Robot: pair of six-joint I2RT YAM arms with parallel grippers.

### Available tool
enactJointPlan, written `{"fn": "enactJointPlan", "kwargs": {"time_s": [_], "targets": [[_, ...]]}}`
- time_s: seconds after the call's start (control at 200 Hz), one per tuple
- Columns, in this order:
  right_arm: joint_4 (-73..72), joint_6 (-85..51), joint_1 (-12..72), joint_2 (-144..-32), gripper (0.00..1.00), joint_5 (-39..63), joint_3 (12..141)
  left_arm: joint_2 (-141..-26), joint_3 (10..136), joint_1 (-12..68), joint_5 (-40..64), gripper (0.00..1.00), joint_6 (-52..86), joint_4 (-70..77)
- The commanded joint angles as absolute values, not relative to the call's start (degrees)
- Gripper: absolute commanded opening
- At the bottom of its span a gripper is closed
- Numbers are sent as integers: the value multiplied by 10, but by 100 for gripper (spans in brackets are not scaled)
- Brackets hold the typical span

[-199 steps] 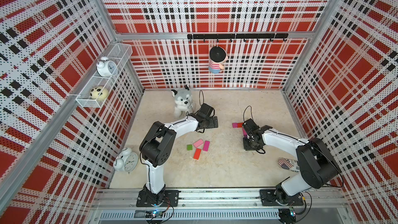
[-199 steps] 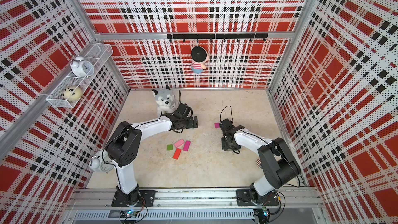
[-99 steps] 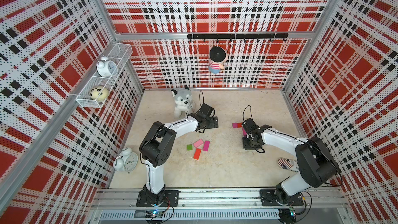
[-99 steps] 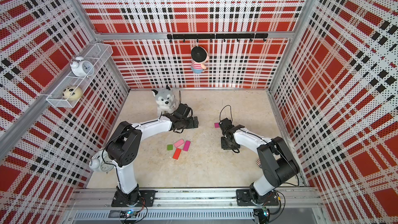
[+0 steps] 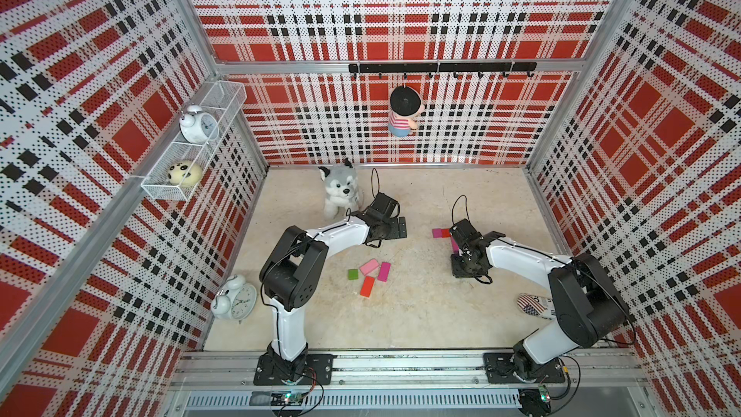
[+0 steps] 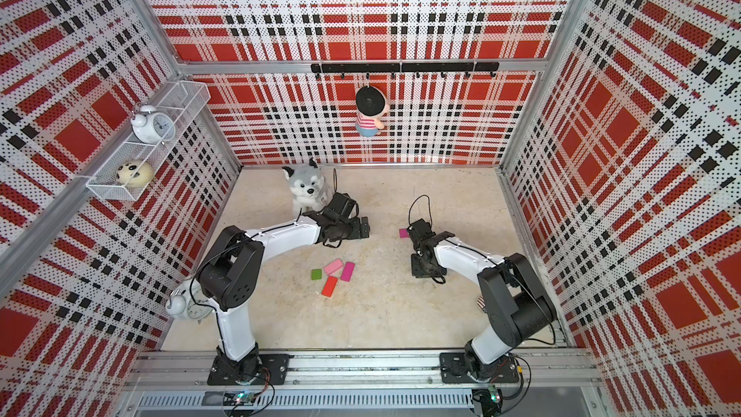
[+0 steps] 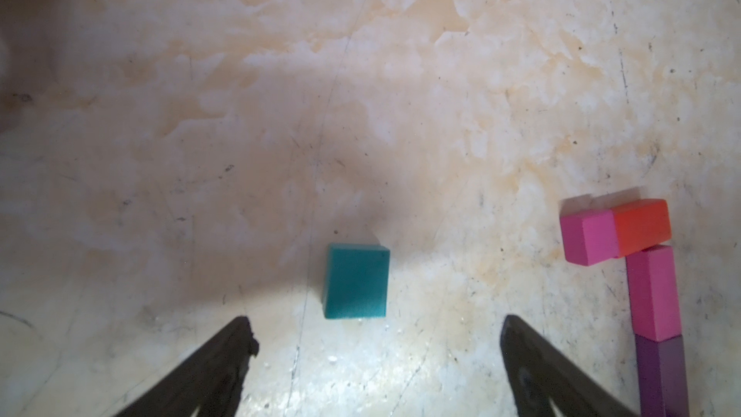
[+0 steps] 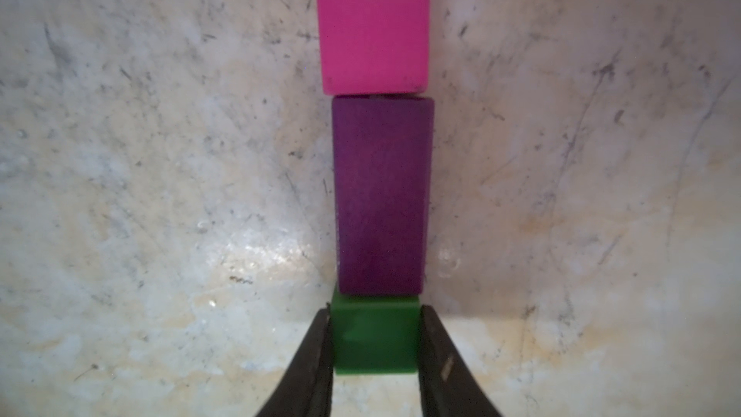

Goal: Assemble the number 7 with building blocks
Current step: Place the building block at the center of the board.

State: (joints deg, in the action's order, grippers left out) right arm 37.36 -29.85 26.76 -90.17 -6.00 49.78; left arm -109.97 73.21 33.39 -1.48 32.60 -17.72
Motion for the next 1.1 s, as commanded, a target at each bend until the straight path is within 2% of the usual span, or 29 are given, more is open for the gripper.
{"fn": "enactJointPlan", "kwargs": {"time_s": [0.0,0.251,0.641,0.752,0.867,1.097], "targets": [[371,-298,258,-912,35,-66,506,-1084,730,330,-10,98,325,-167],[370,-295,257,-916,35,-63,510,-1086,729,330,-9,98,324,-168],[370,-294,257,-917,43,-50,513,-1089,729,330,-9,98,325,-167],[378,-298,257,-914,49,-55,521,-1091,731,330,-11,98,326,-167],[394,-303,257,-900,60,-60,537,-1091,732,329,-15,98,326,-167],[422,-296,257,-852,69,-52,599,-1085,727,315,-31,98,321,-178]]}}
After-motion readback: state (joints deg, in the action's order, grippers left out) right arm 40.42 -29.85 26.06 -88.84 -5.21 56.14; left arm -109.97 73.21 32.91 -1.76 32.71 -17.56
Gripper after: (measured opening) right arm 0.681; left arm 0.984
